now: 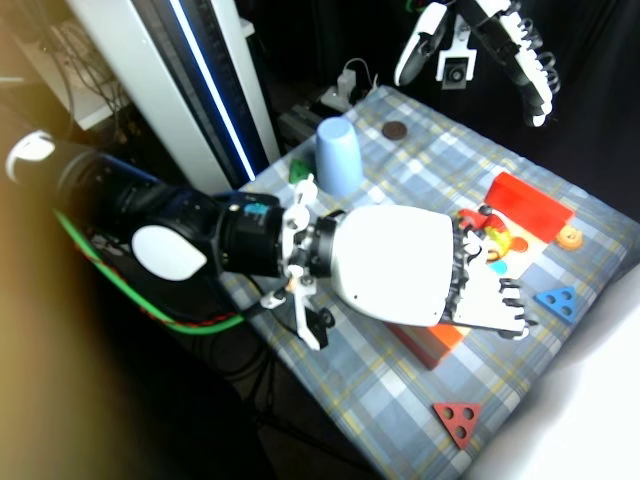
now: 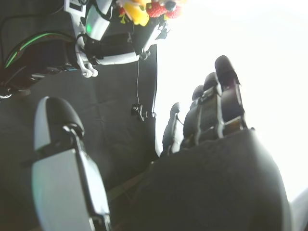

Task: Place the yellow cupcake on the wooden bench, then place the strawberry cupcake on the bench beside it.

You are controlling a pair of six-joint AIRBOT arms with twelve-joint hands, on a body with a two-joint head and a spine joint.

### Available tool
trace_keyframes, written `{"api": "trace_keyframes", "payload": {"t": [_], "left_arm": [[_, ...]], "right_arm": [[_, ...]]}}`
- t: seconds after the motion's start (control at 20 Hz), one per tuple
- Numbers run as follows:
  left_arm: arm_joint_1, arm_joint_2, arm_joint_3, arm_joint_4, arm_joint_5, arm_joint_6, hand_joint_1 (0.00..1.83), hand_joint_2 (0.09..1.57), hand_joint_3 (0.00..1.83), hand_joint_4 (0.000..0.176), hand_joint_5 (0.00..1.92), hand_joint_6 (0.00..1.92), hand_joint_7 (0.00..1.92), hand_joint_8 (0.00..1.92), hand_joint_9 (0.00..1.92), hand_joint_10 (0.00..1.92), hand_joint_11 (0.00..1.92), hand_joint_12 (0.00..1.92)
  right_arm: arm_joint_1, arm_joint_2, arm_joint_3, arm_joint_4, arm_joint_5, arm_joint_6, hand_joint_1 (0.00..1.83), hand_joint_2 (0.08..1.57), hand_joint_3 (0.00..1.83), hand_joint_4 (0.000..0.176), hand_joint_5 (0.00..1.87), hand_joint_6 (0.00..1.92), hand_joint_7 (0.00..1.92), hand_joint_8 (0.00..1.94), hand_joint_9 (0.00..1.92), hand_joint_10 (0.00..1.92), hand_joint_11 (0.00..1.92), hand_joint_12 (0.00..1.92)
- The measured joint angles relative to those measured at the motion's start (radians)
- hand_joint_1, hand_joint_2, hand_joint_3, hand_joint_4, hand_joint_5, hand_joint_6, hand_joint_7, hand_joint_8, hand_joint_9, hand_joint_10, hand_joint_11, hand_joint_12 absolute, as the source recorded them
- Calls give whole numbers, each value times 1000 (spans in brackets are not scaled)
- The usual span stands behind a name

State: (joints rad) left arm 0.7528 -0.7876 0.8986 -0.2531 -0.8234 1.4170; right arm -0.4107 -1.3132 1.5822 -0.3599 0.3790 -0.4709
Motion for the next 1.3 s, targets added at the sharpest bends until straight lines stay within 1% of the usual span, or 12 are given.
{"api": "trace_keyframes", "payload": {"t": [0.05, 0.3, 0.4, 0.45, 0.5, 0.55, 0.6, 0.7, 0.85, 0.95, 1.05, 1.3], "left_arm": [[0, 0, 0, 1, 0, -1, 811, 838, 0, 174, 19, 2, 5, 0, 33, 0, 0, 391], [0, 0, 0, 2, 0, -3, 840, 835, 0, 164, 22, 1, 25, 2, 48, 3, 0, 462], [0, 0, 0, 2, 0, -5, 833, 844, 3, 174, 5, 0, 37, 4, 55, 4, 0, 439], [0, 0, 0, 2, 0, -6, 831, 846, 4, 156, 11, 3, 39, 4, 55, 3, 0, 436], [0, 0, 0, 1, -1, -8, 834, 851, 3, 137, 26, 4, 41, 2, 51, 1, 0, 408], [0, 0, 0, 2, -6, -11, 830, 848, 1, 134, 42, 4, 43, 1, 46, 1, 0, 372], [0, 0, 0, 2, -13, -22, 776, 836, 0, 153, 45, 2, 24, 0, 21, 0, 0, 309], [18, 11, 0, 2, -51, -79, 799, 827, 0, 147, 4, 0, 0, 0, 0, 0, 0, 178], [73, 50, 1, -1, -138, -201, 830, 801, 0, 175, 0, 0, 0, 0, 0, 0, 0, 40], [108, 69, 3, 4, -211, -275, 849, 807, 1, 147, 1, 0, 0, 0, 0, 0, 0, 1], [159, 69, 3, 13, -299, -363, 899, 806, 0, 174, 0, 0, 0, 0, 0, 0, 0, 0], [314, 69, 3, 24, -462, -579, 687, 811, 3, 176, 0, 0, 27, 7, 31, 9, 69, 33]], "right_arm": [[0, 0, 0, 1, -3, 0, 936, 882, 0, 86, 655, 1, 450, 0, 383, 1, 0, 1081], [0, 1, 0, 1, -3, 0, 897, 864, 0, 94, 413, 0, 362, 1, 363, 16, 0, 1038], [0, 6, -8, 1, -5, 0, 874, 865, 0, 107, 305, 0, 295, 0, 333, 1, 0, 984], [0, 9, -16, 1, -4, 0, 862, 857, 0, 129, 237, 0, 221, 0, 269, 0, 0, 909], [0, 11, -22, 2, -3, 0, 836, 864, 1, 127, 139, 0, 151, 1, 221, 2, 0, 811], [0, 23, -36, 3, 3, 0, 812, 869, 1, 90, 86, 4, 109, 7, 177, 9, 0, 641], [-4, 43, -58, 1, 24, 0, 779, 863, 1, 159, 16, 0, 21, 1, 60, 13, 0, 395], [-12, 135, -133, 14, 114, 0, 726, 845, 1, 168, 0, 0, 0, 0, 1, 0, 0, 191], [-66, 278, -233, 118, 310, -67, 754, 861, 1, 176, 0, 0, 0, 0, 0, 0, 0, 1], [-153, 363, -313, 196, 444, -111, 809, 884, 9, 176, 0, 0, 0, 0, 0, 0, 0, 0], [-314, 429, -407, 285, 630, -134, 889, 926, 22, 154, 0, 0, 0, 0, 0, 0, 0, 0], [-776, 496, -576, 584, 1104, -160, 884, 859, 0, 143, 25, 9, 0, 0, 0, 0, 0, 0]]}}
